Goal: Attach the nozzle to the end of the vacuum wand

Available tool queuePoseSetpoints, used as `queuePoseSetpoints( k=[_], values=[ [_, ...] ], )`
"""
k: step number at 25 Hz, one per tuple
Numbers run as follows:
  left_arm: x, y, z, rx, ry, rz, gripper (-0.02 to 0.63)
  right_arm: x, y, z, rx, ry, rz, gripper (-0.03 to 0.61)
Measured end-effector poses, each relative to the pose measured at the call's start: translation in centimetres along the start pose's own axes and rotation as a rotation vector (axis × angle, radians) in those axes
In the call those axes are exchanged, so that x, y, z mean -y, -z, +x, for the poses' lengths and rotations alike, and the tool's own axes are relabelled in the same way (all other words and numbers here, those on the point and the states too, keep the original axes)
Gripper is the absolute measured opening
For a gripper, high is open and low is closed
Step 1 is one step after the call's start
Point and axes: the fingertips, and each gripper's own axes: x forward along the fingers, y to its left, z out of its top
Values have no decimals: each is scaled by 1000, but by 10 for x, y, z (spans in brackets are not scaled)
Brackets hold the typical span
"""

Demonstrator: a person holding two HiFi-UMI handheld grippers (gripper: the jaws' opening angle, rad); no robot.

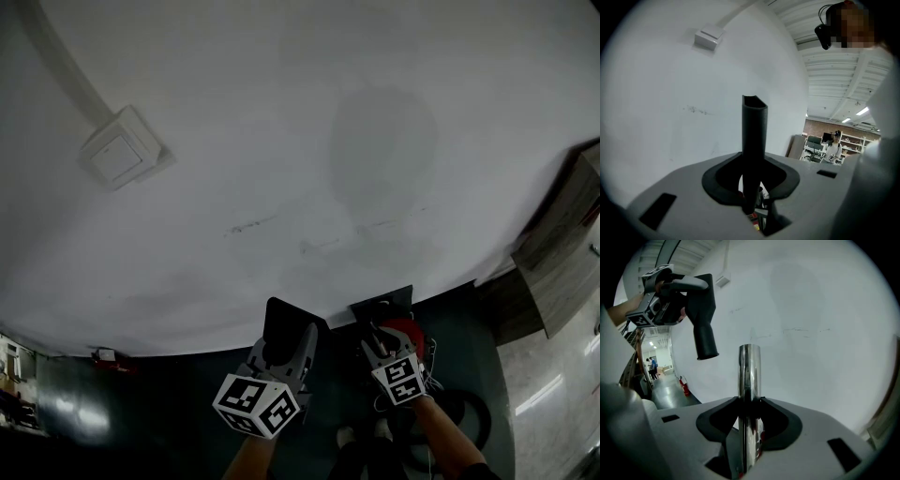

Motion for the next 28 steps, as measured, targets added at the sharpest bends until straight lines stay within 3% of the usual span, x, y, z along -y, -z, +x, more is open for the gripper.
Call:
queuePoseSetpoints(
  k=[10, 22, 28],
  values=[
    [62, -38, 4, -17, 130, 76, 84, -20, 8, -46, 12, 27, -8, 155],
    [119, -28, 1, -82, 270, 71, 84, -28, 12, -95, 46, 67, -17, 155],
    [131, -23, 1, -89, 275, 106, 84, -30, 12, -100, 54, 74, -16, 155]
  ],
)
